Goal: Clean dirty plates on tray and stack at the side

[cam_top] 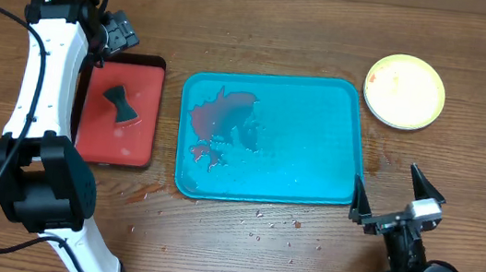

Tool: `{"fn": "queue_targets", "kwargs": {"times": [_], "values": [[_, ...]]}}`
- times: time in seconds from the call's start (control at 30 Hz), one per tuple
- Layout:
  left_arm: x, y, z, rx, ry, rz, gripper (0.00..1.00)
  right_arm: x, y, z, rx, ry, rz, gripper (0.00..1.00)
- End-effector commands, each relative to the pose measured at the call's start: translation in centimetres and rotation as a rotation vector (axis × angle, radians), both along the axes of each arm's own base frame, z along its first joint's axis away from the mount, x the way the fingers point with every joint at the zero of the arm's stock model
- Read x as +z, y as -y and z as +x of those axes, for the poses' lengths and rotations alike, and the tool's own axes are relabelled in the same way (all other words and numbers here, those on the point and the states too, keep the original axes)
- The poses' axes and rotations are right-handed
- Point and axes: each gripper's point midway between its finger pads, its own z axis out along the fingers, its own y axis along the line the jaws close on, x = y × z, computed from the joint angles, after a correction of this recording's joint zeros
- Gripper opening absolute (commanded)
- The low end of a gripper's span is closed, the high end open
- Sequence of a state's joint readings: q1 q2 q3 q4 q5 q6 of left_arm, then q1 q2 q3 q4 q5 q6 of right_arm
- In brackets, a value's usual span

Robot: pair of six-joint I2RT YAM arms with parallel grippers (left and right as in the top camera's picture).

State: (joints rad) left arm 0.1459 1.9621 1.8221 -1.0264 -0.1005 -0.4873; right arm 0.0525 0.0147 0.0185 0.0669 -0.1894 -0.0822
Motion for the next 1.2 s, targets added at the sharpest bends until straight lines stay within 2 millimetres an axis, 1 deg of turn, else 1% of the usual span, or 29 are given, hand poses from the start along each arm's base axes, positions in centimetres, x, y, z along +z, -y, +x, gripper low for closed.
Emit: {"fn": "queue_targets", "kwargs": {"times": [0.0, 0.07, 0.13, 0.2, 1.17], "values": [[0.8, 0.0, 0.1, -0.008, 0.017, 0.009, 1.00, -1.2, 1.8, 0.5, -0.108, -0.042, 0.016, 1.00], [0.8, 0.0, 0.1, -0.007, 0.017, 0.009, 1.00, -2.5, 2.4, 0.6, -0.144, -0.094, 0.013, 1.00], [0.8, -0.1, 0.1, -0.007, 0.017, 0.009, 1.00, -4.0, 2.5, 0.6, -0.148, -0.154, 0.006, 1.00], [0.8, -0.1, 0.1, -0.007, 0.017, 0.009, 1.00, -3.9, 2.8, 0.7, -0.168, -0.151, 0.007, 1.00], [0.8, 0.1, 0.2, -0.010, 0.017, 0.009, 1.00, -3.9, 2.7, 0.7, -0.163, -0.151, 0.007, 1.00]]}}
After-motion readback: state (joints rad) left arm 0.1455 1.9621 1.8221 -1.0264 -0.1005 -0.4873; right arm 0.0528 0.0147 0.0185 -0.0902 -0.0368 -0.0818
